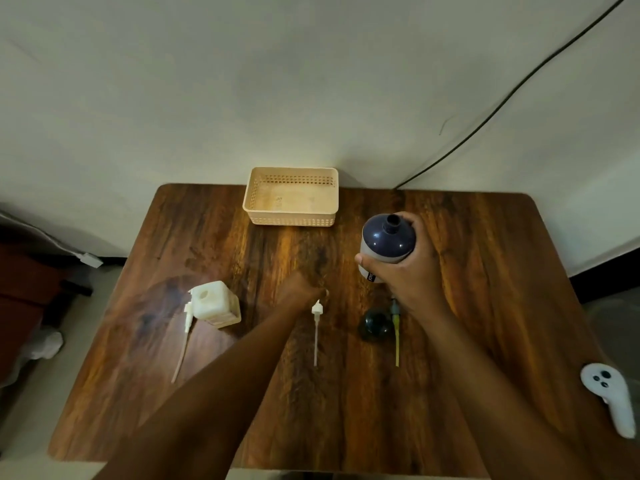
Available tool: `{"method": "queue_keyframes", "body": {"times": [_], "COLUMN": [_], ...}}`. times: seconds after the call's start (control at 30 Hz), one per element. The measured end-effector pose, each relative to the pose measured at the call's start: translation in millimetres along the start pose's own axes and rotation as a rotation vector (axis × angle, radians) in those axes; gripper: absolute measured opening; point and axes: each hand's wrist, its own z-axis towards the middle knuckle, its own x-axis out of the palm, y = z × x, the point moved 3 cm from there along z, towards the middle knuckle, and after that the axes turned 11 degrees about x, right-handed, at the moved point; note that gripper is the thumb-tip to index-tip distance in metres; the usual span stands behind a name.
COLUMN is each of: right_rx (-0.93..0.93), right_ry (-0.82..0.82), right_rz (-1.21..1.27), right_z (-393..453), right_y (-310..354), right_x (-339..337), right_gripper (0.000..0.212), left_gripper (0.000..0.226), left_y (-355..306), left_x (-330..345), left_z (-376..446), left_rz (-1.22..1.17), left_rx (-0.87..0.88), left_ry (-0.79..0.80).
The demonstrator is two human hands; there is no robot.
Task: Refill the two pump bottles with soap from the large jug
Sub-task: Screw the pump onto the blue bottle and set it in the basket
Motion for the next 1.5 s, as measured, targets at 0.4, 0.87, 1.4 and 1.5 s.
{"method": "queue_keyframes", "body": {"times": [0.4, 0.87, 1.4, 1.5], "right_rx": [0.037, 0.056, -0.03, -0.082], "right_ry": [0.03, 0.071, 0.205, 0.23], "right_rz": [0.006, 0.006, 0.017, 0.008], "right_z": [9.9, 14.4, 15.2, 10.1], "right_y": [-28.1, -23.6, 79.8, 106.6], "right_x": [-5.3, -0.3, 35.4, 47.3], "right_gripper": [0.091, 0.088, 0.087, 0.086], "left_gripper": [0.03, 0.028, 0.036, 0.038], "left_y": [-4.9, -6.3, -163.9, -192.1], "left_x": [36.4, -6.4, -238.5, -275.4], "left_z": [14.8, 20.0, -77.3, -110.0], "left_rz": [0.13, 0.096, -0.17, -0.204], "left_rx": [-0.101, 0.05, 0.539, 0.621], "left_ry": [-0.056, -0.204, -0.564, -0.621]}}
